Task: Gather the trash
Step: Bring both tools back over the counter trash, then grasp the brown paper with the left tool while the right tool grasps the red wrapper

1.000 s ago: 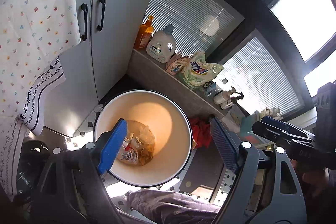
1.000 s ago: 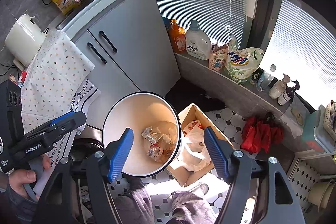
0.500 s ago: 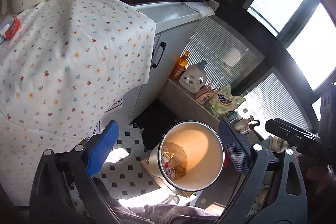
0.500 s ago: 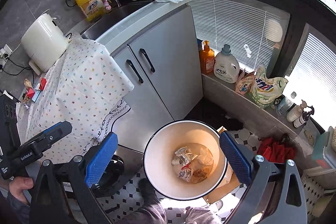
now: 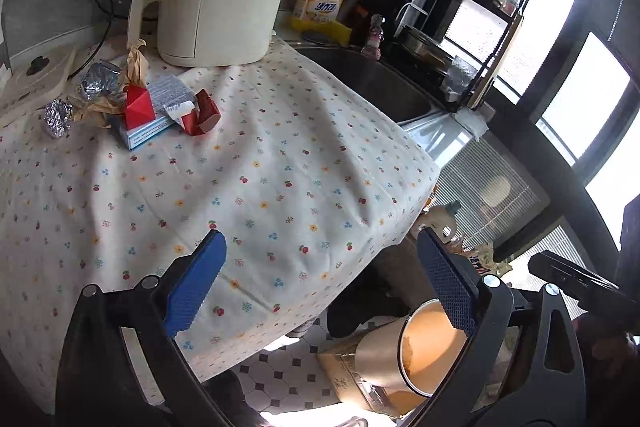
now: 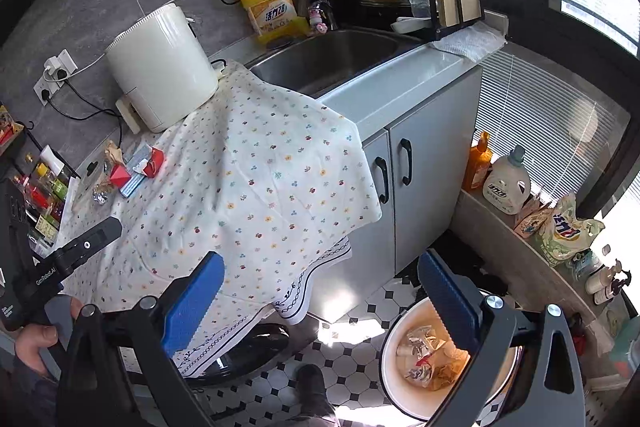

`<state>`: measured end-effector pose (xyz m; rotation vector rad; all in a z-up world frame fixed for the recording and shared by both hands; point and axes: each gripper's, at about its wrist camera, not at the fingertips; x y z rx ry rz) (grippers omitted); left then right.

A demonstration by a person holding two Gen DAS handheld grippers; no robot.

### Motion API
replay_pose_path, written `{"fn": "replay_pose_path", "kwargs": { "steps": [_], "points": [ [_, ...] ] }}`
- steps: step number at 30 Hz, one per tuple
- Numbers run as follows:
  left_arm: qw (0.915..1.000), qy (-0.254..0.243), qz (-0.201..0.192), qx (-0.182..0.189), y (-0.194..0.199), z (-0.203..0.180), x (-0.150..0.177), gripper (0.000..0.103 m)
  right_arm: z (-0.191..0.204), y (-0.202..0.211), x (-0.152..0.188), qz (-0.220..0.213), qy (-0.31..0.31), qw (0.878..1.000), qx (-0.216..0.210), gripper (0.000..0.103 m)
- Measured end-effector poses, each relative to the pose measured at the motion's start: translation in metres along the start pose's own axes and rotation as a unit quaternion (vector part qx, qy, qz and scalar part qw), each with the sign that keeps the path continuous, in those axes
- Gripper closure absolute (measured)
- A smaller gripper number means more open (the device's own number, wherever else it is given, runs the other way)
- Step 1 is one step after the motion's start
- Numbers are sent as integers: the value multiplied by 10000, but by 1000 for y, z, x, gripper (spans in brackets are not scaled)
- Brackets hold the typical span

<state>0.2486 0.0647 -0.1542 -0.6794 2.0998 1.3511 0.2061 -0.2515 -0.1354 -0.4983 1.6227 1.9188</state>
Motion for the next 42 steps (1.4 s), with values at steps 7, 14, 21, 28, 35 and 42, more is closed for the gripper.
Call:
{"fn": "replay_pose_path", "kwargs": {
  "steps": [7,14,21,28,35,42],
  "points": [
    [9993,170,-289,-156,21,64,-27,8,62,-16,-15,-160,267,9993,-199,8],
    [9976,343,-494,-349,30,122,-48,15,117,-41,-28,-191,410,9985,-308,8],
    [9972,509,-419,-366,19,174,-66,26,164,-61,-36,-226,528,9975,-418,8],
    [9979,555,-250,-217,-7,203,-81,26,199,-77,-41,-171,674,9968,-404,8],
    [9972,746,1,22,-40,224,-86,39,223,-89,-46,-84,812,9959,-378,8],
    [9964,835,51,162,-49,232,-90,86,257,-107,-57,-47,1083,9929,-498,8]
  ]
}}
Point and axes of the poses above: each gripper's, at about its wrist camera, not at the fingertips, and y roughly against the way its jaws point, z to its left, x to its underside, and after that the axes turned 3 degrees about x, right-handed
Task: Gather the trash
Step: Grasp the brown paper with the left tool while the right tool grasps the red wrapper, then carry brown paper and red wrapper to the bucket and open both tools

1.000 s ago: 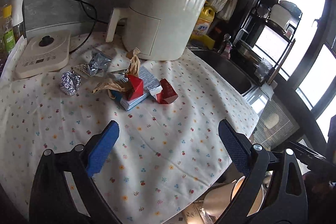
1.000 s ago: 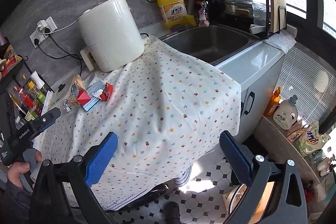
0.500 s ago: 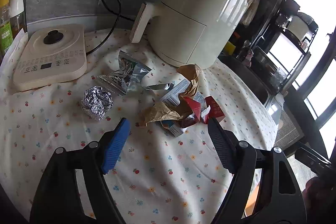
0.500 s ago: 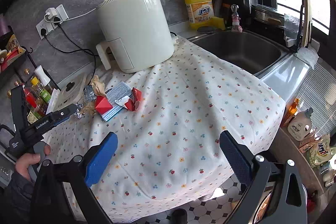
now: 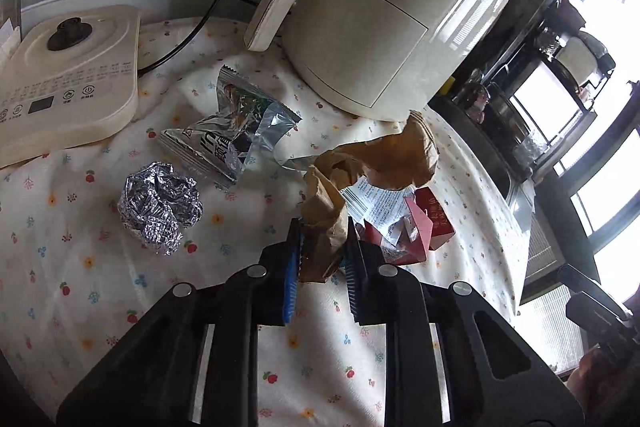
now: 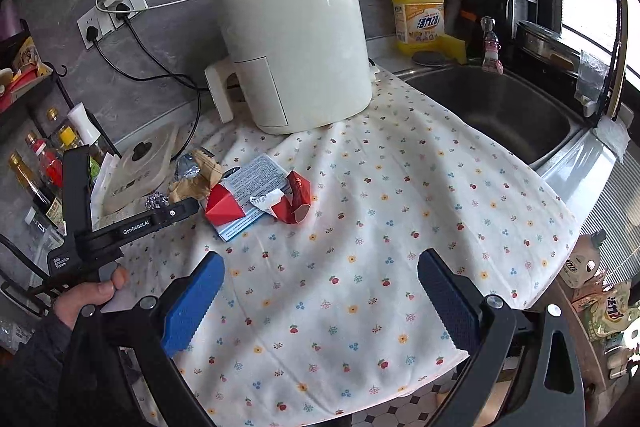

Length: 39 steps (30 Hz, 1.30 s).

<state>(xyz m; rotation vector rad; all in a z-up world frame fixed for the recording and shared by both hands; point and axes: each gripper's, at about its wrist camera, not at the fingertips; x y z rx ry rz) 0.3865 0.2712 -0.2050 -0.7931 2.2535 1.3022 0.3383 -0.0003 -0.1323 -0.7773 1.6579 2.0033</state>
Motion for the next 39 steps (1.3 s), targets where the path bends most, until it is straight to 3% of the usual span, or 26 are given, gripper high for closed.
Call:
{"fn": "replay_pose_path", "kwargs": {
  "steps": [7,17,20,22,23,24,28,39],
  "points": [
    [9995,43,-291,-91,23,9,-9,88,32,-30,-15,146,206,9993,-276,9],
    [9980,332,-438,-308,50,38,-1,88,64,-90,1,1009,561,9924,-429,18],
    [9978,433,-404,-314,53,45,5,88,71,-106,9,1252,737,9886,-402,26],
    [9977,476,-387,-303,54,48,8,88,72,-115,14,1448,815,9854,-357,54],
    [9976,492,-385,-289,53,48,10,88,74,-114,14,1365,876,9863,-304,59],
    [9976,496,-386,-281,53,48,11,88,75,-117,14,1490,891,9842,-344,80],
    [9978,439,-439,-247,52,42,14,88,71,-110,11,1463,871,9846,-404,85],
    [9975,426,-505,-268,57,7,39,88,40,-71,19,1341,729,9865,-598,86]
  ]
}}
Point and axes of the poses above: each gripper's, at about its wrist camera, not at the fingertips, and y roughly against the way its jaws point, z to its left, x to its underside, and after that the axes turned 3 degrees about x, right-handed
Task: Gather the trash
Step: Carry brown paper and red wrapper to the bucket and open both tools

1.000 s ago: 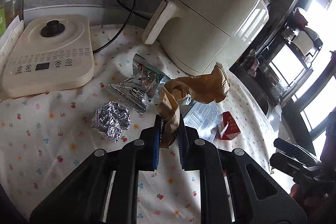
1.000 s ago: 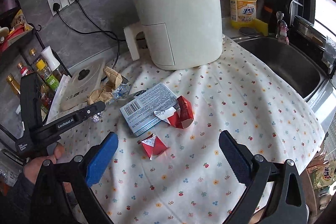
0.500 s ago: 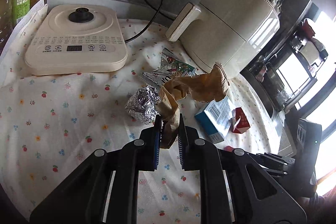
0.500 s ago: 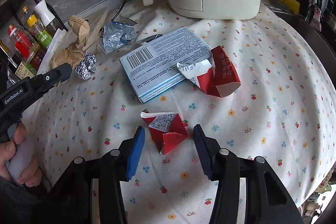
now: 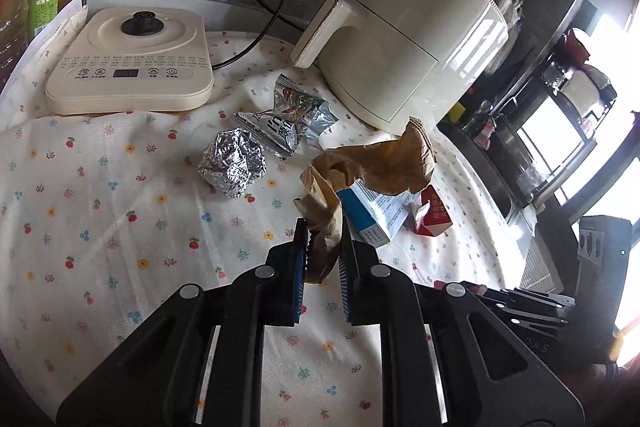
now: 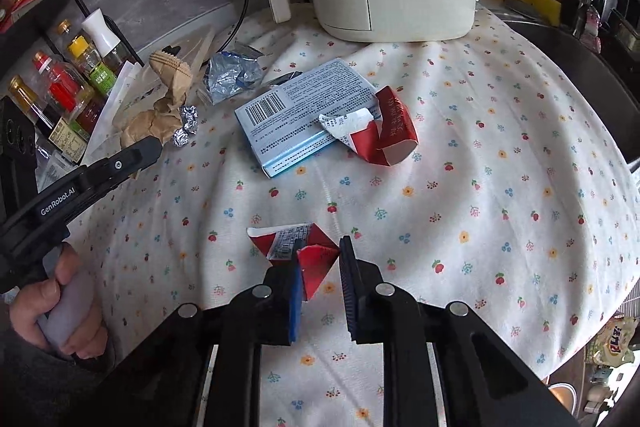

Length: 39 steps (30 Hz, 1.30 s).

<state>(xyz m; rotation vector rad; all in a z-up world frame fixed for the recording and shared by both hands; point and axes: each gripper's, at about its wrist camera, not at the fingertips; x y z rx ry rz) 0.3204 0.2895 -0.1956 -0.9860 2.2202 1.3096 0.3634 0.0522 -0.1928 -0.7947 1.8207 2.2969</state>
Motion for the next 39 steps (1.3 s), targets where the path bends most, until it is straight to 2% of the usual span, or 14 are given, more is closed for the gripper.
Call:
{"fn": "replay_pose_path", "kwargs": {
  "steps": [5,10,18,23,31,39],
  "points": [
    [9999,-47,-29,-105,7,-35,23,88,-24,29,22,-128,1,9999,-114,86],
    [9998,-166,-30,-141,13,-87,57,88,-65,67,52,-282,-53,9995,-157,85],
    [9981,-574,225,44,7,-188,119,88,-159,129,120,-465,-435,9980,2,85],
    [9946,-916,437,209,-1,-241,157,88,-217,153,169,-477,-869,9949,166,85],
    [9874,-1209,929,424,-21,-294,217,88,-286,175,234,-420,-1438,9877,445,85],
    [9743,-1576,1487,613,-43,-326,266,88,-324,184,280,-354,-1827,9801,687,85]
  ]
}}
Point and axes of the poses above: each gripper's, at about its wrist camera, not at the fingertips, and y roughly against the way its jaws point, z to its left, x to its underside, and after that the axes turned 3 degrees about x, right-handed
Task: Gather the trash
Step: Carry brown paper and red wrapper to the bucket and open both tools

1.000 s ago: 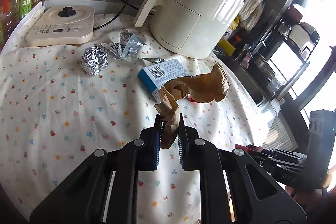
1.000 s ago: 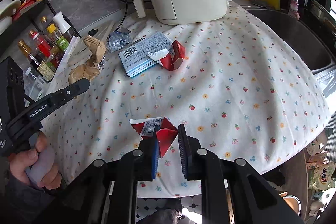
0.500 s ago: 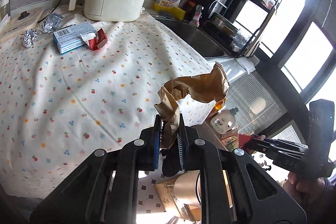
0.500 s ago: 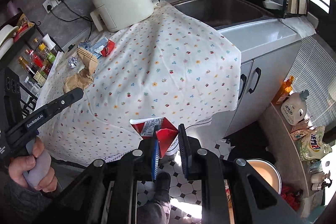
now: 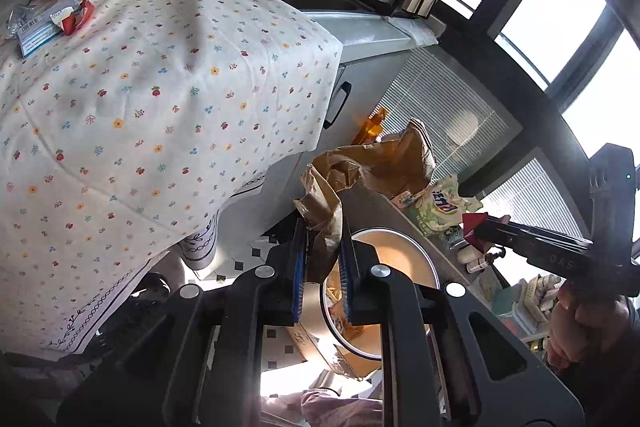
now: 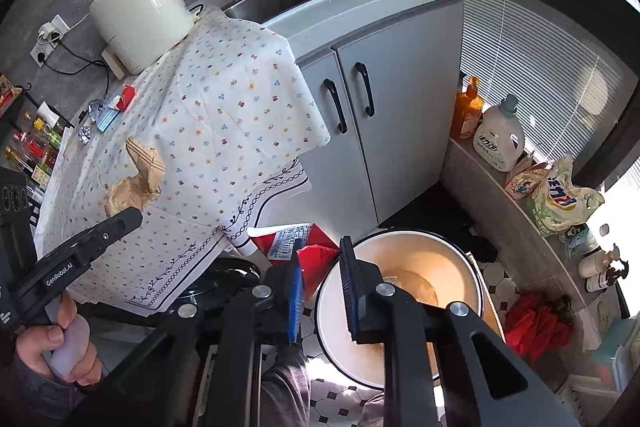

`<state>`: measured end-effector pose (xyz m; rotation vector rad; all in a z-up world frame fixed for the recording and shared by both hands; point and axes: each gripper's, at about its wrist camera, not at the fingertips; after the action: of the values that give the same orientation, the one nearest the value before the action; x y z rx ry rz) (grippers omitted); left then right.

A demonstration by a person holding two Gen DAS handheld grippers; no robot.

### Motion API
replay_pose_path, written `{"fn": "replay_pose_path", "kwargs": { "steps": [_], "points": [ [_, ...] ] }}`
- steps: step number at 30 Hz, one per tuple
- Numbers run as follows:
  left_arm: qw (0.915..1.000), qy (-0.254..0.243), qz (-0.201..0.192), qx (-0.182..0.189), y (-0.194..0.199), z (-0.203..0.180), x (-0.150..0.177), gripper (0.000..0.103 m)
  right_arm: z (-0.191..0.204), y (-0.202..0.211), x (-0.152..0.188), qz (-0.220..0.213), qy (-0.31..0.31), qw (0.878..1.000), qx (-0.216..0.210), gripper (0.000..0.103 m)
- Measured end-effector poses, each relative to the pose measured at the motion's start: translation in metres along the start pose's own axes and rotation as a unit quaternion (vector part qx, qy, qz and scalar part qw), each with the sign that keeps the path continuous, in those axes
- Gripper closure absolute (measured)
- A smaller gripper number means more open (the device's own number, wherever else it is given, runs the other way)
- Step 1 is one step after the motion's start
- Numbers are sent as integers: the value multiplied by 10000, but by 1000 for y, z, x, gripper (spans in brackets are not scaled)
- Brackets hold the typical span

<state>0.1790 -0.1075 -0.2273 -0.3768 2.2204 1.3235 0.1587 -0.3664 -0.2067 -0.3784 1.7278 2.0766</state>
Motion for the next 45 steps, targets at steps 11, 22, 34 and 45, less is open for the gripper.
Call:
{"fn": "replay_pose_path", "kwargs": {
  "steps": [11,22,34,45],
  "points": [
    [9975,-259,586,313,-49,-40,28,88,-60,0,40,196,-509,9974,463,45],
    [9883,-654,1239,594,-100,-83,52,88,-102,22,66,152,-999,9918,780,30],
    [9769,-959,1699,874,-128,-105,50,33,-132,34,85,140,-1477,9839,992,29],
    [9915,-675,993,495,-78,-68,16,17,-113,32,61,-58,-1298,9878,854,17]
  ]
}}
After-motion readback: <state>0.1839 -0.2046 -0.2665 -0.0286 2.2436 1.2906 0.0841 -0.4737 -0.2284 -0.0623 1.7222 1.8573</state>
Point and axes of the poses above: each gripper's, at about its wrist camera, not at the fingertips, and y roughly against the way its jaws point, z to its left, x to its underside, and after that the axes turned 3 degrees about x, right-handed
